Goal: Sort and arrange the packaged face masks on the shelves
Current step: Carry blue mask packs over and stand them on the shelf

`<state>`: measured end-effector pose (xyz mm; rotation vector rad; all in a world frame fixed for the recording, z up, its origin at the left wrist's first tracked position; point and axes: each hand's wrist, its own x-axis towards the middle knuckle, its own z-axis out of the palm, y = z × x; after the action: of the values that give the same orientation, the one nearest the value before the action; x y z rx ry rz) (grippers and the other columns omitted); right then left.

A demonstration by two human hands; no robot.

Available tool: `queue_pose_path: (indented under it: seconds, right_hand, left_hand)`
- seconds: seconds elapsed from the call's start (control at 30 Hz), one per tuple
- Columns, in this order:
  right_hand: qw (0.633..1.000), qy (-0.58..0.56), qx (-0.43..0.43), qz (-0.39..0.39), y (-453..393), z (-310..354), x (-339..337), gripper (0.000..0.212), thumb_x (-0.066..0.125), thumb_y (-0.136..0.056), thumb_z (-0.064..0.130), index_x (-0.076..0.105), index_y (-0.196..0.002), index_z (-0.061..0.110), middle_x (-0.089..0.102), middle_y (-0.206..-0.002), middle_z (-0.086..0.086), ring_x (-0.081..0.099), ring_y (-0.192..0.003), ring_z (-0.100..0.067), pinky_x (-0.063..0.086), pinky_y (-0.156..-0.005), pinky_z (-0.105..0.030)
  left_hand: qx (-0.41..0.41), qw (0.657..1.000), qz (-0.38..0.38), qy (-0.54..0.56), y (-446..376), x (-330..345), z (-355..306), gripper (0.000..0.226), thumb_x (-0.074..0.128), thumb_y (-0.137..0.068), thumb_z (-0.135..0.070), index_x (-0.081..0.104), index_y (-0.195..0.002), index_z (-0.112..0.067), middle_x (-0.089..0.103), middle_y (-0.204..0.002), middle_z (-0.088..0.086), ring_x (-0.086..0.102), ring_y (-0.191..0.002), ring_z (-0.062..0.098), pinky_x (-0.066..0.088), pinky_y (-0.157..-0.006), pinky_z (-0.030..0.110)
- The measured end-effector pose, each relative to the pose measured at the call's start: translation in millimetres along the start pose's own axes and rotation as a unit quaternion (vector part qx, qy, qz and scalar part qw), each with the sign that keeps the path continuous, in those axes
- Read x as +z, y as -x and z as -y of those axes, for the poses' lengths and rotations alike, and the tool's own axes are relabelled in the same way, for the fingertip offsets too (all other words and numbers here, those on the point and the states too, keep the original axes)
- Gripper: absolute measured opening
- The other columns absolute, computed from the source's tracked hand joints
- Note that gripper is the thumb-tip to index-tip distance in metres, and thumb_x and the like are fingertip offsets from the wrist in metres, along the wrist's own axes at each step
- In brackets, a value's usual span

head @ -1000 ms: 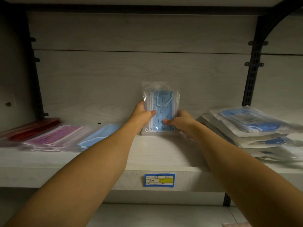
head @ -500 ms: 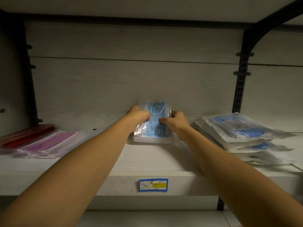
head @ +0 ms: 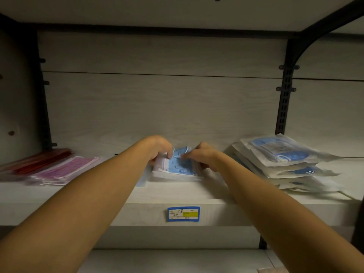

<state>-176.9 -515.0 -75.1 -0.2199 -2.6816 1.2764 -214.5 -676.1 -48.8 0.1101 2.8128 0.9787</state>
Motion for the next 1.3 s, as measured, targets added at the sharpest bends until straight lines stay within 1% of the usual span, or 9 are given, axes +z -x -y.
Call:
queue_pose_path:
  seconds: [0.07, 0.27, 0.5, 0.6, 0.7, 1.0, 1.13, 1.23, 1.3]
  right_hand:
    - [1.0, -0.006, 0.004, -0.016, -0.8, 0.7, -0.2, 0.045, 0.08, -0.084, 0.032, 0.058, -0.109, 0.001, 0.066, -0.093, -0.013, 0.065, -0.067, -0.023, 0.057, -0.049, -0.029]
    - [0.996, 0.09, 0.015, -0.005, -0.7, -2.3, 2.5, 0.042, 0.083, -0.078, 0.034, 0.067, -0.102, 0.003, 0.071, -0.097, -0.017, 0.073, -0.079, -0.03, 0.064, -0.072, -0.044]
    - [0.992, 0.122, 0.033, 0.003, 2.2, 1.8, 3.3, 0.049, 0.088, -0.07, 0.042, 0.066, -0.094, 0.005, 0.074, -0.091, -0.015, 0.075, -0.08, -0.028, 0.063, -0.075, -0.04]
    - [0.993, 0.111, 0.037, -0.018, 0.6, 1.9, 0.9, 0.037, 0.084, -0.075, 0.037, 0.065, -0.087, 0.007, 0.074, -0.089, -0.015, 0.073, -0.079, -0.028, 0.061, -0.07, -0.035]
    - [0.996, 0.061, 0.04, -0.06, -3.5, 0.3, -0.7, 0.026, 0.074, -0.082, 0.027, 0.059, -0.082, 0.006, 0.069, -0.082, -0.017, 0.069, -0.065, -0.031, 0.06, -0.066, -0.036]
    - [0.994, 0.082, 0.02, -0.068, -7.9, -2.7, 3.0, 0.009, 0.067, -0.075, 0.005, 0.062, -0.068, 0.003, 0.074, -0.081, -0.022, 0.075, -0.081, -0.036, 0.063, -0.079, -0.044]
    - [0.994, 0.091, 0.021, -0.065, -9.5, -4.3, 3.2, 0.012, 0.068, -0.079, 0.006, 0.065, -0.068, 0.003, 0.075, -0.082, -0.021, 0.075, -0.077, -0.033, 0.062, -0.073, -0.038]
    - [0.992, 0.105, 0.016, -0.066, -10.1, -5.9, 3.9, 0.012, 0.07, -0.08, 0.008, 0.067, -0.07, 0.003, 0.076, -0.083, -0.019, 0.075, -0.08, -0.031, 0.063, -0.078, -0.038]
    - [0.989, 0.129, 0.002, -0.076, -9.0, -6.2, 3.9, 0.01, 0.068, -0.08, 0.011, 0.07, -0.08, 0.001, 0.074, -0.086, -0.016, 0.073, -0.082, -0.03, 0.062, -0.075, -0.036]
  left_hand:
    - [-0.023, 1.0, 0.004, -0.006, 1.7, -2.8, 2.0, 0.02, 0.064, -0.093, -0.006, 0.048, -0.08, -0.009, 0.042, -0.073, 0.01, 0.04, -0.059, 0.021, 0.039, -0.051, 0.031]
    - [-0.036, 0.999, 0.032, -0.023, -3.1, 0.3, 9.6, 0.015, 0.07, -0.092, -0.01, 0.056, -0.088, -0.007, 0.046, -0.084, 0.01, 0.045, -0.067, 0.022, 0.042, -0.056, 0.031]
    - [-0.016, 0.997, 0.038, -0.071, 2.1, 3.8, 5.0, 0.055, 0.065, -0.097, -0.015, 0.044, -0.145, 0.001, 0.044, -0.144, 0.026, 0.055, -0.113, 0.036, 0.044, -0.098, 0.043]
    - [-0.002, 0.999, 0.015, -0.04, -0.4, 0.1, 4.0, 0.053, 0.063, -0.096, -0.012, 0.044, -0.145, -0.001, 0.052, -0.127, 0.021, 0.054, -0.084, 0.028, 0.047, -0.076, 0.039]
    - [-0.008, 1.0, -0.013, -0.009, -0.7, -3.4, 3.7, 0.059, 0.06, -0.097, -0.01, 0.034, -0.15, 0.0, 0.04, -0.148, 0.023, 0.054, -0.087, 0.031, 0.05, -0.073, 0.04]
    - [-0.018, 0.995, -0.003, -0.098, 9.7, -0.9, -2.4, 0.048, 0.054, -0.096, 0.0, 0.046, -0.143, 0.01, 0.048, -0.146, 0.03, 0.051, -0.083, 0.029, 0.047, -0.085, 0.039]
    - [0.015, 0.974, 0.009, -0.225, 26.7, 2.2, -5.8, 0.023, 0.057, -0.1, -0.009, 0.068, -0.114, 0.006, 0.063, -0.131, 0.021, 0.06, -0.099, 0.028, 0.047, -0.084, 0.034]
    - [0.035, 0.949, -0.019, -0.312, 25.3, 3.7, -5.5, 0.024, 0.06, -0.098, -0.017, 0.064, -0.075, -0.013, 0.066, -0.096, 0.007, 0.058, -0.08, 0.022, 0.047, -0.078, 0.029]
    - [0.031, 0.952, -0.04, -0.303, 28.3, 3.9, -7.7, 0.01, 0.064, -0.095, -0.018, 0.067, -0.088, -0.011, 0.067, -0.105, 0.008, 0.066, -0.093, 0.023, 0.052, -0.084, 0.031]
